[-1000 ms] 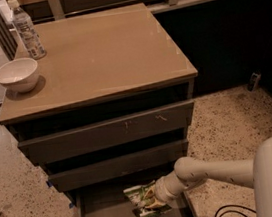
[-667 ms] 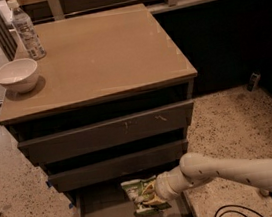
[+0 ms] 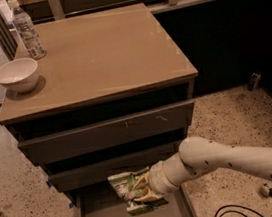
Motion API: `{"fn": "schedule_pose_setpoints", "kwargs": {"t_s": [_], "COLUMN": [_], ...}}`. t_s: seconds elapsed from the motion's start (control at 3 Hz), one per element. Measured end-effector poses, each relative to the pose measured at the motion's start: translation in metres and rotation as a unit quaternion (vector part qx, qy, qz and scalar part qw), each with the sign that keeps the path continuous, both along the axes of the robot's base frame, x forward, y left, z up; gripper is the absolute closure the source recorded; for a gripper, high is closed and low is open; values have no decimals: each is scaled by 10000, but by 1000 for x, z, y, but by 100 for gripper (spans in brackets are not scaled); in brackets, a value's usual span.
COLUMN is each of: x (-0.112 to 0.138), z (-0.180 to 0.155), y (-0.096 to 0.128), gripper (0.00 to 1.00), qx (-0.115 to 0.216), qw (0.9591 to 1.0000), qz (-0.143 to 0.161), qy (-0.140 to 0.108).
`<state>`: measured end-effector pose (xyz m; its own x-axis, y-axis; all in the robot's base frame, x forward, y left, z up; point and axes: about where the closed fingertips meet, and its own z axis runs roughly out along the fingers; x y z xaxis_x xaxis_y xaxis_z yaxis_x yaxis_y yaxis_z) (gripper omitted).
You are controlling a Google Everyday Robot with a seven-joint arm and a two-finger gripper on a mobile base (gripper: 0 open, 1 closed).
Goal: Pick green jalapeno chip bag from bottom drawer and place on counter
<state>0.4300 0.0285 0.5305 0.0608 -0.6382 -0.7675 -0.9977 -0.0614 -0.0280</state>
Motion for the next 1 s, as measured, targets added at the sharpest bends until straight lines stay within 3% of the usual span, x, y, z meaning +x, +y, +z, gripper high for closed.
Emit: {"fn": "schedule_pose_setpoints", "kwargs": {"t_s": [0.33,0.67,1.0], "x": [1,8,16], "z": [9,27,108], "y": [0,-7,-18], "gripper": [100,100,100], "qx": [-43,175,541], "qw": [10000,9998,9984], "qz": [15,-97,-179], "qy": [-63,46,-36]}}
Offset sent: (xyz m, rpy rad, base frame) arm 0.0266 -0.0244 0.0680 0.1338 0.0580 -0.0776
